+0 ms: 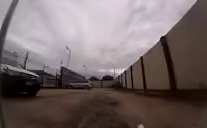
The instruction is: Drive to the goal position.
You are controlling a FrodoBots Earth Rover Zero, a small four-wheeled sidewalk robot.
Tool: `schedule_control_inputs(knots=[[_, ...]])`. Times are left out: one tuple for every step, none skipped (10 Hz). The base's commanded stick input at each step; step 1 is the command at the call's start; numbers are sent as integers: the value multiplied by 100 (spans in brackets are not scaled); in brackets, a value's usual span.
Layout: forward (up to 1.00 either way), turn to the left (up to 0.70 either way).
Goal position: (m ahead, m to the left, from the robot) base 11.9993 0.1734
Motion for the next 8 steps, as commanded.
schedule_control_inputs(knots=[[100,0],[100,0],[100,0],[100,0],[100,0],[100,0],[100,0],[100,0]])
